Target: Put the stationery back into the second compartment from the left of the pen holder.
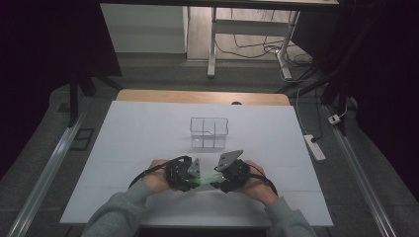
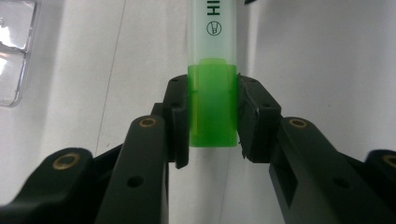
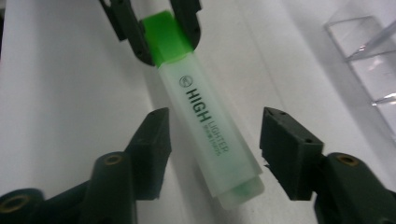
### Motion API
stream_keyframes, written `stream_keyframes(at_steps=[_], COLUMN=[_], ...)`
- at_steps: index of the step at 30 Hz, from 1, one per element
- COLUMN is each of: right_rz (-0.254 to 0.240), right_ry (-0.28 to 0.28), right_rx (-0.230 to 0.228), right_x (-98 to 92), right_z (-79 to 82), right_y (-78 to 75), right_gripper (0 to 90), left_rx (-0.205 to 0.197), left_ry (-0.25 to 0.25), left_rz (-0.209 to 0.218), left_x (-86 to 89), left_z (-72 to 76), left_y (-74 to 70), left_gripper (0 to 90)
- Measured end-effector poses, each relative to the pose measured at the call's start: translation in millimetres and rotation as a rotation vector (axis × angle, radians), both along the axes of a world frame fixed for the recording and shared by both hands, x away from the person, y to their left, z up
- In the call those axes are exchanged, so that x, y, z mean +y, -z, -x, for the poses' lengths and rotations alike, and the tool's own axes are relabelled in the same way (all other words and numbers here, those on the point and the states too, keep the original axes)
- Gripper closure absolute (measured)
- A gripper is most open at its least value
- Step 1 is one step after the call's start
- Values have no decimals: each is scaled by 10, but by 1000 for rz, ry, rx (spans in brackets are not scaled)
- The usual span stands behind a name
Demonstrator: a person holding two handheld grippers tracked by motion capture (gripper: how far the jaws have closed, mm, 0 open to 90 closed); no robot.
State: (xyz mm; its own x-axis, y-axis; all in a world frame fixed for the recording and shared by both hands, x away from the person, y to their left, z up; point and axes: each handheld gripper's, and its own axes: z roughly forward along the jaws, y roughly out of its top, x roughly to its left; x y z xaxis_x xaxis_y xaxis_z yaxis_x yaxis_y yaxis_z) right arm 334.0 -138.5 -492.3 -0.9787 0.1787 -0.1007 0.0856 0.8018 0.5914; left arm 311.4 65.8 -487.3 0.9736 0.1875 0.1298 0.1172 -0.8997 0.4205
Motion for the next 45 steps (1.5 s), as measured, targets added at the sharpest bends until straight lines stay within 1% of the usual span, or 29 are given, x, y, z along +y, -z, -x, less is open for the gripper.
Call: stream_keyframes(at_steps=[2,4,5,8,9,10,11,12,14,15,16,17,19,21,23,25,29,31,34,36,37,40,44,45], right_rz=[31,60,64,101,98,106,105,105,106,101,84,76,51,30,7,-31,-71,-99,-130,-149,-153,-175,-193,-198], right_ry=[-24,-43,-59,-99,-114,-123,-130,-135,-150,-146,-143,-145,-127,-108,-92,-75,-34,-11,15,31,39,55,69,73], right_rx=[-9,-19,-16,-15,-23,-25,-20,-22,-24,-24,-11,-11,-2,-4,-2,0,-23,-32,-60,-73,-79,-98,-103,-107], right_x=[20,42,50,68,71,75,79,79,71,61,51,35,6,-24,-57,-89,-146,-171,-200,-214,-220,-238,-244,-246], right_z=[10,31,37,63,68,73,80,83,78,78,75,62,51,32,15,4,-20,-29,-38,-39,-39,-41,-41,-40], right_y=[11,26,40,71,81,75,74,78,85,81,81,74,55,39,18,5,-21,-37,-63,-74,-78,-86,-84,-83], right_gripper=[506,536,551,591,599,606,613,619,633,639,643,646,652,655,655,656,656,655,655,655,655,655,655,655], left_rx=[7,1,0,4,5,7,2,-9,-14,-13,-11,-15,-29,-34,-34,-36,-21,-12,-5,10,18,20,35,37], left_ry=[14,31,40,58,64,69,75,80,70,47,36,26,-3,-41,-83,-114,-173,-201,-243,-270,-286,-308,-346,-355], left_rz=[6,6,7,17,19,22,30,44,72,103,119,136,157,196,221,251,302,324,366,401,426,452,493,510], left_x=[-4,-5,-1,19,26,34,44,55,81,90,105,118,149,186,215,257,339,377,432,469,486,522,557,562], left_z=[7,25,33,55,57,58,60,62,56,55,46,35,10,-16,-38,-57,-77,-87,-105,-116,-116,-119,-132,-133], left_y=[-6,-14,-17,-30,-33,-35,-38,-44,-52,-41,-38,-33,-26,-31,-45,-56,-58,-56,-55,-55,-55,-61,-60,-58], left_gripper=[667,666,666,665,665,664,664,663,655,647,639,631,600,528,455,415,321,291,274,273,274,274,273,273])
